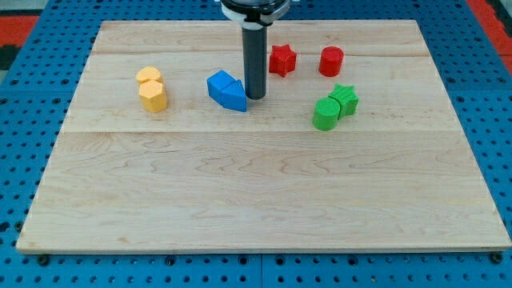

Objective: Move the green star above the green circle

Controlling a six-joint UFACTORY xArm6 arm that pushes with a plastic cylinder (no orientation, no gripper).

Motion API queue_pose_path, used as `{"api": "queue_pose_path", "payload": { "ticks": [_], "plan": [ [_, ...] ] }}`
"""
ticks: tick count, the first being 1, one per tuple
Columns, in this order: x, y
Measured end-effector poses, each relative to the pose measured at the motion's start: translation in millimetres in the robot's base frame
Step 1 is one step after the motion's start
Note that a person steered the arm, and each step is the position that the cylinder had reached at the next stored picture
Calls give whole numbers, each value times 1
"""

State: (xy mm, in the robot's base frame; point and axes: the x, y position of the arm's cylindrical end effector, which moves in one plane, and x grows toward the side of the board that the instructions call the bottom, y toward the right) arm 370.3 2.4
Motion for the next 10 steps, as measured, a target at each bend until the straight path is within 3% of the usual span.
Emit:
{"api": "queue_pose_path", "payload": {
  "ticks": [2,7,8,9,10],
  "plan": [
    [80,13],
    [87,12],
    [99,80],
    [53,149],
    [13,137]
  ]
}}
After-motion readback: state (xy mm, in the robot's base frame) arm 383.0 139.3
